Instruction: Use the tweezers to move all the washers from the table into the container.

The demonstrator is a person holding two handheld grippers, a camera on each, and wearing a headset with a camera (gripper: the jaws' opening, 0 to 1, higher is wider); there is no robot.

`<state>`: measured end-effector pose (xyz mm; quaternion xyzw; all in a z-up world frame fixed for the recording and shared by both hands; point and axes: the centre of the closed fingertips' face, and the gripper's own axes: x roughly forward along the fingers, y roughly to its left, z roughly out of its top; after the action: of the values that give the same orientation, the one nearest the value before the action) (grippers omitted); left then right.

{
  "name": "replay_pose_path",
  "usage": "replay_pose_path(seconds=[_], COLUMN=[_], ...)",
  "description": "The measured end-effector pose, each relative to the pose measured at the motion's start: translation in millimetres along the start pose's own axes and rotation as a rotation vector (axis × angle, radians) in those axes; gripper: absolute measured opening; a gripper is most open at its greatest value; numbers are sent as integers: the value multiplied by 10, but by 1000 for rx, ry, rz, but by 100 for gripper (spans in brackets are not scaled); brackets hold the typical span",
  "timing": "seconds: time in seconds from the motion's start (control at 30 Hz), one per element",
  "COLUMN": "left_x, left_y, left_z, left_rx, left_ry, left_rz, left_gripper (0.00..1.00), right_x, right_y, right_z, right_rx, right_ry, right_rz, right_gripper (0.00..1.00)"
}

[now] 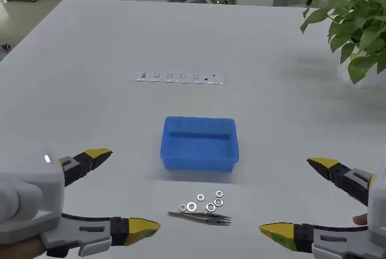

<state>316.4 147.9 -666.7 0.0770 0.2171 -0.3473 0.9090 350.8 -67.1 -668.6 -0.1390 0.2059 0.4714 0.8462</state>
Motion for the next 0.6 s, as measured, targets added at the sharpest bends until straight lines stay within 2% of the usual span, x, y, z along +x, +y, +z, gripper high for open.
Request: replay_pose_path(seconds=[0.2,0.6], left_x=[25,77], left_y=[6,-29], left_z=[-45,-9], left_rx=[3,34], left_ry=[11,30], left_rz=[-7,-44], left_gripper=[98,94], right_x=[-3,31], right_y=[-16,-43], right_z=[12,20], right_rx=[-15,-32], right_ry=[12,21], right_rz=[-1,11], right_gripper=[91,88])
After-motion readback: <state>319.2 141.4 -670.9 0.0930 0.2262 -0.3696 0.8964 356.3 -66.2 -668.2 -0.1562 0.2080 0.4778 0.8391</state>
